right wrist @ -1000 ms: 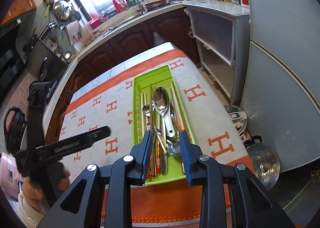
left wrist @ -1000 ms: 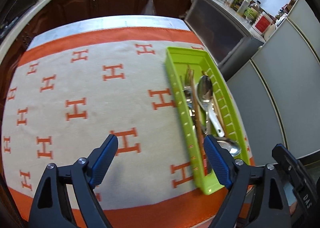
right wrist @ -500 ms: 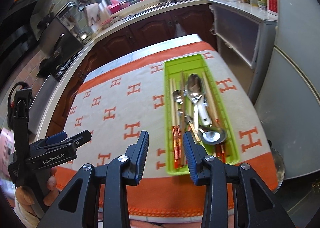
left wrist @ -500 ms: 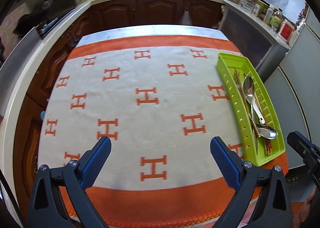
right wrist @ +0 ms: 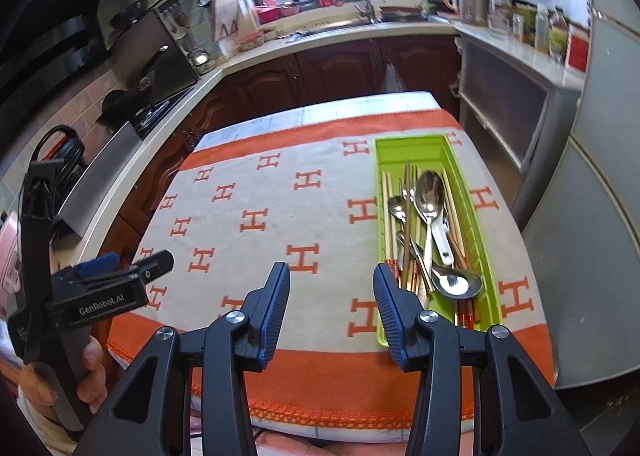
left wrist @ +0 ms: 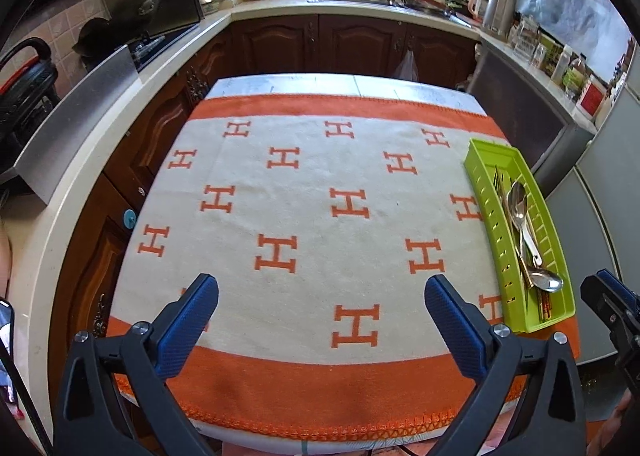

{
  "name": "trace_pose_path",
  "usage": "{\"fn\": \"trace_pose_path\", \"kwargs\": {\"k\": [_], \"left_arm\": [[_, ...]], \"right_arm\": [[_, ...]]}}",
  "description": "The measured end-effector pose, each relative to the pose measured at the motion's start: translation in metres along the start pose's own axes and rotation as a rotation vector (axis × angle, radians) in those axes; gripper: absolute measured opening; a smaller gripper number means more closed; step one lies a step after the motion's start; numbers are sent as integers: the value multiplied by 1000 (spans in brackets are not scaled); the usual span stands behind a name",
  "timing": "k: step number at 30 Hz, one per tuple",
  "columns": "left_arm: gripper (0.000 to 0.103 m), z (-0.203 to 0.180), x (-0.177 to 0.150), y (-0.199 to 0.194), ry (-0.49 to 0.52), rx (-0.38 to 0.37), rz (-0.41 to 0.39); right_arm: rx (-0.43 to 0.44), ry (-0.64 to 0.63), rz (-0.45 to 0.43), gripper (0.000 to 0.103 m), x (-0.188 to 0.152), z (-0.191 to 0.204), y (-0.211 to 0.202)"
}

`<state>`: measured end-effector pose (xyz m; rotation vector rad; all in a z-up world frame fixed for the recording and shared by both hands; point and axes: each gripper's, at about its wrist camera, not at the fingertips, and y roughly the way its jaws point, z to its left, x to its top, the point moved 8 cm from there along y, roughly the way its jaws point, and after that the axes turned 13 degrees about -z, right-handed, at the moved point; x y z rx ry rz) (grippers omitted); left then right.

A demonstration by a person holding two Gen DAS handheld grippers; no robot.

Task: Organize utensils

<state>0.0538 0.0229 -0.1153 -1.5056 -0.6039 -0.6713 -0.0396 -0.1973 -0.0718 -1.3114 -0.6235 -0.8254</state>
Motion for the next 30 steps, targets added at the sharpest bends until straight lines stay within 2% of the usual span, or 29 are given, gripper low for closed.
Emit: {"fn": "trace_pose_path", "kwargs": {"k": [5,11,14,23,30], "left_arm": [[102,2,11,-22,2,-9,-57],[102,4,22,-40,-2,-10,-89],[102,3,28,-48,-3,-2,-111],[102,-4,45,-78,13,6,-200],[102,-7,44,-87,20,27,-215]], "right_arm": [[15,-87,-37,52,14,25,-18],[32,-152,-70,59,34,49,-39],[67,-136,-67,61,44,58,-51],[73,-113,-135,64,61,73,-91],[70,-65,-146,65,58,67,-107]]}}
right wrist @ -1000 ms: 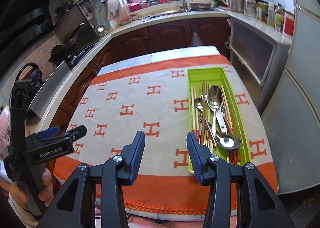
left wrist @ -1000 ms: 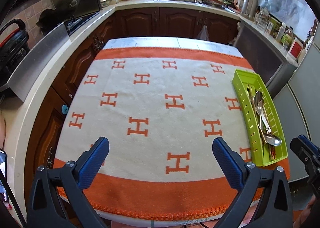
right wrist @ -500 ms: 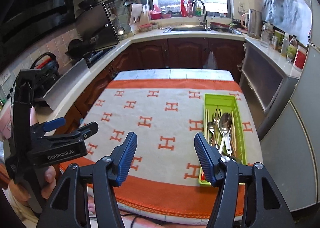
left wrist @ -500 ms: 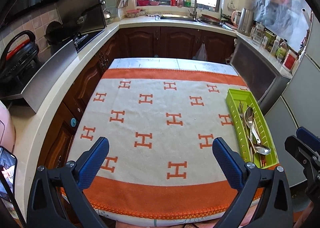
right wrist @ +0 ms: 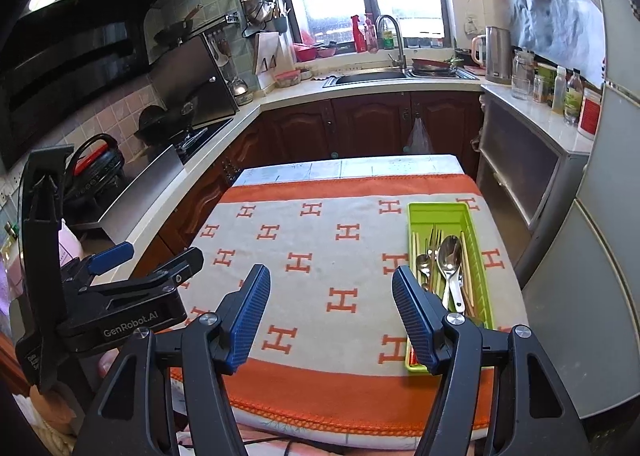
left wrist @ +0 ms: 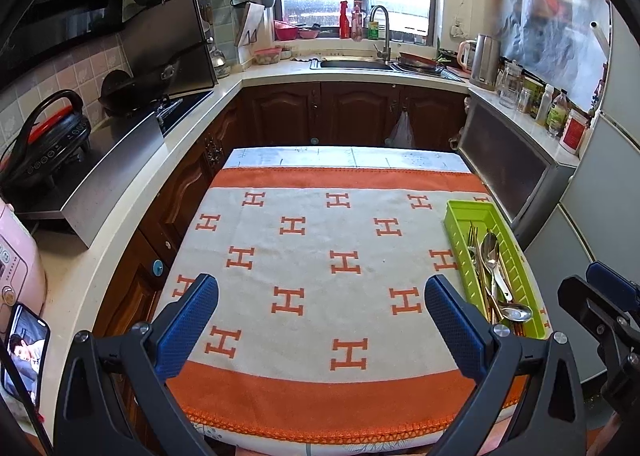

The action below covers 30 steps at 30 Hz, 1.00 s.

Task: Organize utensils

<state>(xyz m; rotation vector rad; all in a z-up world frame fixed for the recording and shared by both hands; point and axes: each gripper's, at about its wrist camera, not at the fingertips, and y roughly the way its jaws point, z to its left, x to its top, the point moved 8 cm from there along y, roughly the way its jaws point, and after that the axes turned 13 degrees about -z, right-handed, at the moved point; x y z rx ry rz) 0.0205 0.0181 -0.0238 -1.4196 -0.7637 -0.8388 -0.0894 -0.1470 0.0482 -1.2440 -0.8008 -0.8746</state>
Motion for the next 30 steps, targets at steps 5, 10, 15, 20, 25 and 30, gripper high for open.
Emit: {"fn": "trace_pose_path", "kwargs": {"k": [5,10,15,20,25,30], "left_arm": [[102,5,-5,-3,-20,19,6],[102,0,-9,-5,-3,19,11],[102,-6,-10,-7,20,14,3],[102,-10,-12,-7,32,10,4],[102,-12,-17,-5,28,-5,19],[102,-16,-19,-7,45,-14,15]], "right_arm": [[-20,-5,-12,65,-4,-2,-2],[-10,-19,-7,65,-9,5,0],[3,-26,8,65,-20,9,3],[11,-2,29,65,-29,5,12],[9,2,32,65,-33,3,16],[11,11,34,65,-39,-1,21]]}}
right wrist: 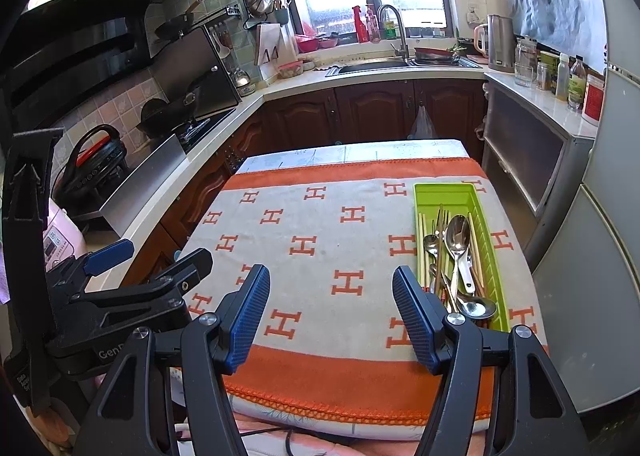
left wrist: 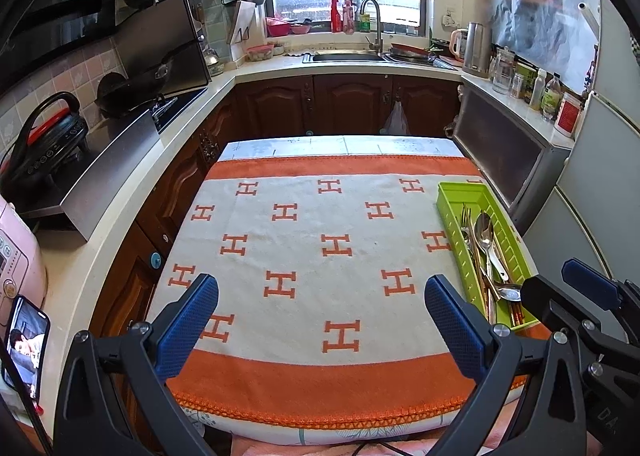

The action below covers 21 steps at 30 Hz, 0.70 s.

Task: Organize utensils

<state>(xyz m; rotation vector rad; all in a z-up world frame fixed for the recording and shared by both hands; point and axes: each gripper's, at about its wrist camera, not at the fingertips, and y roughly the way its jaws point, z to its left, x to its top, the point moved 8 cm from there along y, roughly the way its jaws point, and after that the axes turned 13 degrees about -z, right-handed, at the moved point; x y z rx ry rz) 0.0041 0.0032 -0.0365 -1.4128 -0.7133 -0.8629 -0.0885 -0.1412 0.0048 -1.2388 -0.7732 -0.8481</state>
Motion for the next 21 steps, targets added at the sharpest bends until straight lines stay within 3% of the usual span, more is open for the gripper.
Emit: {"fn": "trace_pose_path", "kwargs": {"k": [21], "left_arm": [[102,-5,-3,-3,11,-8,-1]], "right_arm": [[3,10,2,65,-9,2,1]]}}
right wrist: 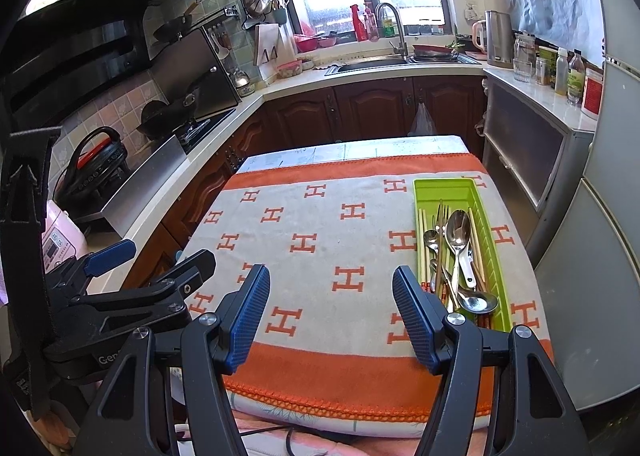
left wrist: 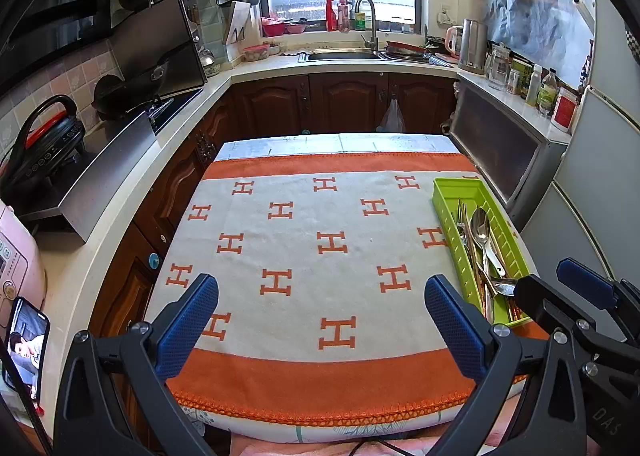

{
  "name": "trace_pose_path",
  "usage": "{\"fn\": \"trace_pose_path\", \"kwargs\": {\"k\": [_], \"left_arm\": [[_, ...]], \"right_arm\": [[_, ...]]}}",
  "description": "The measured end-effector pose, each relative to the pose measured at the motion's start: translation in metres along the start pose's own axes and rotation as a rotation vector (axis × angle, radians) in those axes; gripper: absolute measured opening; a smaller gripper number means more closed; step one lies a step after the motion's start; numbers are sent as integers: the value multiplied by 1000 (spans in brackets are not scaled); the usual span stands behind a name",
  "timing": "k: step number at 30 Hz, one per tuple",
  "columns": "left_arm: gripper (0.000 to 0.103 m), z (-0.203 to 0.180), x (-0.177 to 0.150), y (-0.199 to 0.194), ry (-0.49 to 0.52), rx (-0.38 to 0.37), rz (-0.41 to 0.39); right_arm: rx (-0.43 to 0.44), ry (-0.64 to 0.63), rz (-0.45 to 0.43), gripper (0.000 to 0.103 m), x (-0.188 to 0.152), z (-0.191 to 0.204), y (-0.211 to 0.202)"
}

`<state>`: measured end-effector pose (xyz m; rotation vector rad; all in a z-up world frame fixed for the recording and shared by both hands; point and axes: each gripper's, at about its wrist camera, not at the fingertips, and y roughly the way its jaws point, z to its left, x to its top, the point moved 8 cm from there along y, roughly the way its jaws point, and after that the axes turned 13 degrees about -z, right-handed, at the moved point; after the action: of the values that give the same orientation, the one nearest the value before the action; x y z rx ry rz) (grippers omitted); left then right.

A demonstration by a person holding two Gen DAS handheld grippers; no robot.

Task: Organize utensils

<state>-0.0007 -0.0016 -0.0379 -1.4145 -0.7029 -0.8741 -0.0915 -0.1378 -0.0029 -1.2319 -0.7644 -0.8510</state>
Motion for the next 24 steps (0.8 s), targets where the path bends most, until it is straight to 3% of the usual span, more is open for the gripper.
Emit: {"fn": "trace_pose_path", "kwargs": {"k": [24], "left_arm": [[102,-2,-2,-1,2,-3,4]], "right_arm": [[-5,-1,-1,65,0,1,-1]]}}
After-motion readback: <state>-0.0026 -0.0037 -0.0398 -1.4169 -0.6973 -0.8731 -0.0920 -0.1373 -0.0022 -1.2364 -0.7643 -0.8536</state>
